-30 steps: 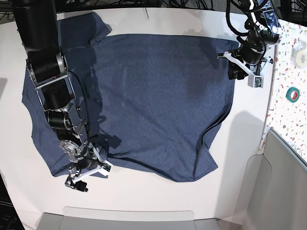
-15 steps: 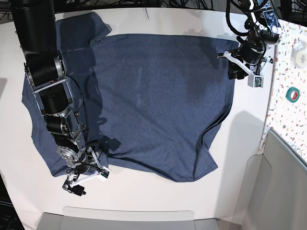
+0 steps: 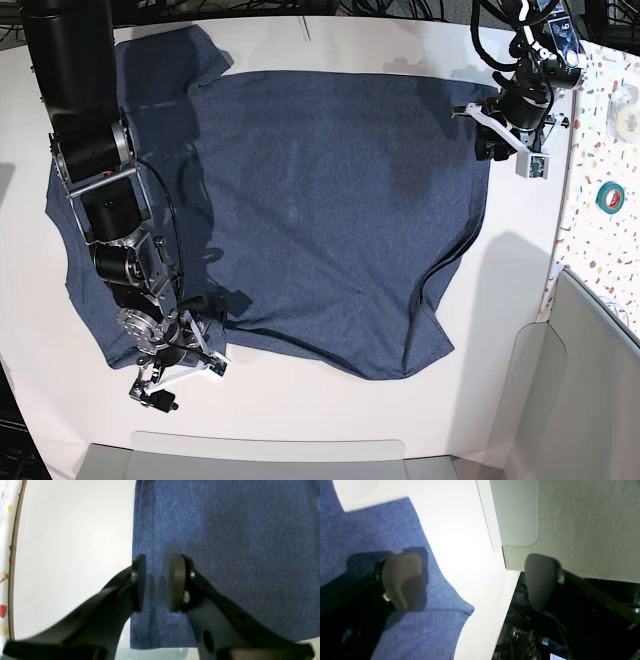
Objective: Layout the t-shirt on the table in an organized manner, then fold the t-shirt properly
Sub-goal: 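Slide the right gripper along the t-shirt side toward the hem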
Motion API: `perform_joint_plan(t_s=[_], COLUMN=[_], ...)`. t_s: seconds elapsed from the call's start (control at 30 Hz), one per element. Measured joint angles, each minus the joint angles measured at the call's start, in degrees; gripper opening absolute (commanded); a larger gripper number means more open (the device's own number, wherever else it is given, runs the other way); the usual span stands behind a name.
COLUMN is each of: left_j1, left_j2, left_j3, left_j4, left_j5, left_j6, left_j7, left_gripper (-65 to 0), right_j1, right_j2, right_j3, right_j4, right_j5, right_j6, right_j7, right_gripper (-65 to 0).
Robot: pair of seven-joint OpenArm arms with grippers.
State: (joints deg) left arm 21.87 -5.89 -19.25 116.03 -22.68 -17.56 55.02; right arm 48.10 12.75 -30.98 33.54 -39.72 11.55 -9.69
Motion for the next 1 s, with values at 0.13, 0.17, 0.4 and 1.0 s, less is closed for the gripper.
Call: perform_joint_plan(t_s=[0.13, 0.17, 0.4, 1.0], left_j1=[-0.1, -0.1, -0.1, 0.5], left_j2=[0.0, 0.0, 0.0, 0.0], left_j3=[0.0, 0.0, 0.0, 0.0], left_j4=[0.0, 0.0, 0.0, 0.0], left_j5=[0.0, 0.0, 0.0, 0.0], left_j6=[0.0, 0.0, 0.0, 0.0], left_j7=[0.0, 0.0, 0.0, -0.3], left_gripper=[-49.5, -49.5, -49.5, -49.5], right_j1=[-0.3, -0.6, -1.5, -7.5], right_j2=[-1.4, -1.7, -3.1, -8.3], right_j3=[0.0, 0.2, 1.4, 16.6], right_j4=[0.0, 0.0, -0.1, -6.7], right_j5=[-0.1, 0.1, 0.8, 10.3], right_j6=[0.0, -0.3, -3.3, -7.1], right_j7=[-0.2, 0.2, -0.3, -0.1], right_gripper=[-33.0, -39.6, -57.3, -56.3])
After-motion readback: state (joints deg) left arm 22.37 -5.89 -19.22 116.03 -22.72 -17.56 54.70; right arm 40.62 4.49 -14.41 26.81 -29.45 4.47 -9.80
